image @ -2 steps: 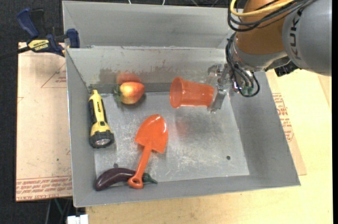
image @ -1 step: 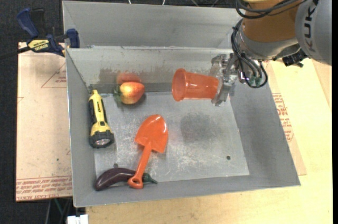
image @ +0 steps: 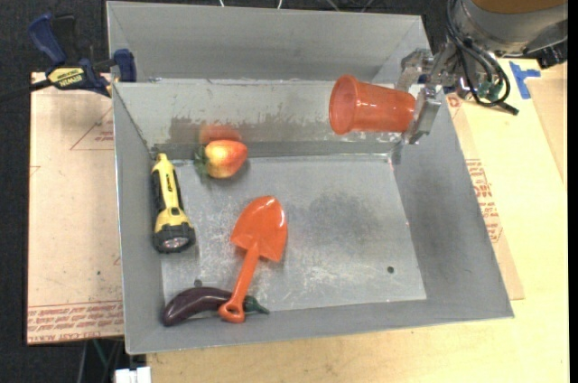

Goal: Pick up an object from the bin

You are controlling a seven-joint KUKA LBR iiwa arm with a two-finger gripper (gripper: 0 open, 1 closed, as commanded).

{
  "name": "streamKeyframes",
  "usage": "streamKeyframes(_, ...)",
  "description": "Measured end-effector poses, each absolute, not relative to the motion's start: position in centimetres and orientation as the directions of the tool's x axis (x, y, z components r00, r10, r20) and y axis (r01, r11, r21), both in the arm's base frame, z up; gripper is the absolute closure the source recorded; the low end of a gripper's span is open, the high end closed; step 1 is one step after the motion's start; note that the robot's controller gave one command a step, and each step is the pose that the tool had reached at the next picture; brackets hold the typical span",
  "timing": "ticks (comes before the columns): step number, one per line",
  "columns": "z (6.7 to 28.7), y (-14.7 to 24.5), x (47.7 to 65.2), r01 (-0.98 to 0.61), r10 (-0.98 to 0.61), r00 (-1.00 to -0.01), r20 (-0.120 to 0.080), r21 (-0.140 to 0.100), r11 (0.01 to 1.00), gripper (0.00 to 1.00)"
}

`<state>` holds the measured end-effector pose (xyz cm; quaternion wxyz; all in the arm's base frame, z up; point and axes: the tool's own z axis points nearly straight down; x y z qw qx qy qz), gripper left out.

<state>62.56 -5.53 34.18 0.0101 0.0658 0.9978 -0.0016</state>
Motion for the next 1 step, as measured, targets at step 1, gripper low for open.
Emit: streamKeyframes(1,30.72,-4.79,62.41,0.138,0.138,-0.99,-0.022,-0.001,0.99,1.0)
